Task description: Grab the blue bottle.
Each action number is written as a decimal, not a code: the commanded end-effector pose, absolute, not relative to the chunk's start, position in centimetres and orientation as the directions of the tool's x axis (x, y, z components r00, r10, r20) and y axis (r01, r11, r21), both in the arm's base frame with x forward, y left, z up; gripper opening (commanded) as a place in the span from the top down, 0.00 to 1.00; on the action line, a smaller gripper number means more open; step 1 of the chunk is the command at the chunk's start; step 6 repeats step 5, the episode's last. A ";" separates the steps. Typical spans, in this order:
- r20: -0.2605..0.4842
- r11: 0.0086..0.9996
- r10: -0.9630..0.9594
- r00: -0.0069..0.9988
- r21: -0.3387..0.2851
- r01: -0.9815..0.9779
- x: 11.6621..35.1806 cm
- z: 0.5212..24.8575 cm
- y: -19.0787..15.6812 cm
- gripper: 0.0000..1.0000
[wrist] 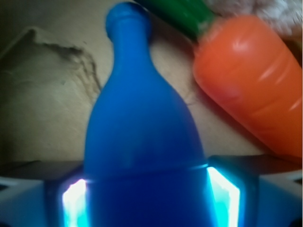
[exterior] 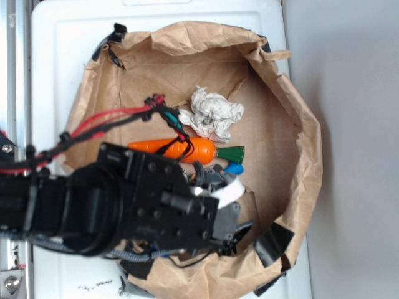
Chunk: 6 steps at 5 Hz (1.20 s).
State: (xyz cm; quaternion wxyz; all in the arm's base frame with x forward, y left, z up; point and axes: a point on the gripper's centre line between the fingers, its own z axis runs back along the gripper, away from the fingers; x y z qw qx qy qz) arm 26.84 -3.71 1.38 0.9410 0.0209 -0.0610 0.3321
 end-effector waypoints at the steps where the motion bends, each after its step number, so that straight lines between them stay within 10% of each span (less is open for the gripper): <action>1: 0.126 0.835 0.545 0.829 0.006 -0.550 26.3 5.0 -2.8 1.00; 6: 0.204 0.901 0.425 0.882 0.001 -0.434 23.3 16.9 3.2 1.00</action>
